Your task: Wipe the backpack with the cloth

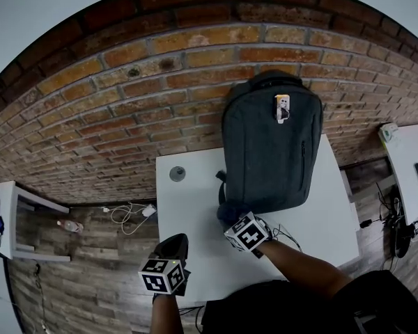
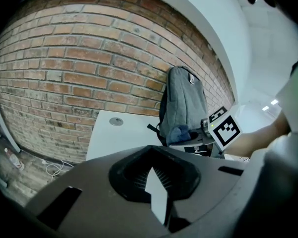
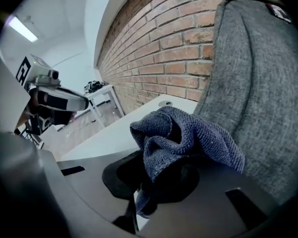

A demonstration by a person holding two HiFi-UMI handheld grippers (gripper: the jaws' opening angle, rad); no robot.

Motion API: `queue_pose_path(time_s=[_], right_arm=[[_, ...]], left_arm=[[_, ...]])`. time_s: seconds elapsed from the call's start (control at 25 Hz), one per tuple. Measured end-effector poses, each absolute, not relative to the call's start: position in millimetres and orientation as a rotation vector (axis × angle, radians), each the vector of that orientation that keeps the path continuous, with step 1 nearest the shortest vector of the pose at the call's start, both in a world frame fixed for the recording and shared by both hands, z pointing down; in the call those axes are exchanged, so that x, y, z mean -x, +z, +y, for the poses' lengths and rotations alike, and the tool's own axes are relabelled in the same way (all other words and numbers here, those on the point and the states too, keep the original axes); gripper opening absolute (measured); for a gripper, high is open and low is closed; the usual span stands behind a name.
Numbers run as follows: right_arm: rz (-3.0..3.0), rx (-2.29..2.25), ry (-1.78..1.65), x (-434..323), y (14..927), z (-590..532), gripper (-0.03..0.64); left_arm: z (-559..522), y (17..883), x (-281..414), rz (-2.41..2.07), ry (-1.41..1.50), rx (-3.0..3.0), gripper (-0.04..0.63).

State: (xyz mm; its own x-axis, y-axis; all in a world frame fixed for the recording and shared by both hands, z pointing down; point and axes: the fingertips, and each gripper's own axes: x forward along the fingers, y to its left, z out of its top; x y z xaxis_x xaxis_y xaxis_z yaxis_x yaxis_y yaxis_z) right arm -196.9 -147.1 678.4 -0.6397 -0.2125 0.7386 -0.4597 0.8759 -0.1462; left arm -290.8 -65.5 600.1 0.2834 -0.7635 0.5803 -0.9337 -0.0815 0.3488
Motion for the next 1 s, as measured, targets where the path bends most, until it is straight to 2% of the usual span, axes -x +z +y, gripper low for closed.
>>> queue_pose_path(time_s=[0.36,1.0], right_arm=[[-2.315,-0.784,0.543,231,671,-177,0.037],[-2.352,-1.199,0.653,268,567,-290,0.037]], left_arm=[[-68,611,313,-1.5,0.347,-1.878,-0.006],[-102,618,299,-1.373,0.387,-2.023,-0.006]])
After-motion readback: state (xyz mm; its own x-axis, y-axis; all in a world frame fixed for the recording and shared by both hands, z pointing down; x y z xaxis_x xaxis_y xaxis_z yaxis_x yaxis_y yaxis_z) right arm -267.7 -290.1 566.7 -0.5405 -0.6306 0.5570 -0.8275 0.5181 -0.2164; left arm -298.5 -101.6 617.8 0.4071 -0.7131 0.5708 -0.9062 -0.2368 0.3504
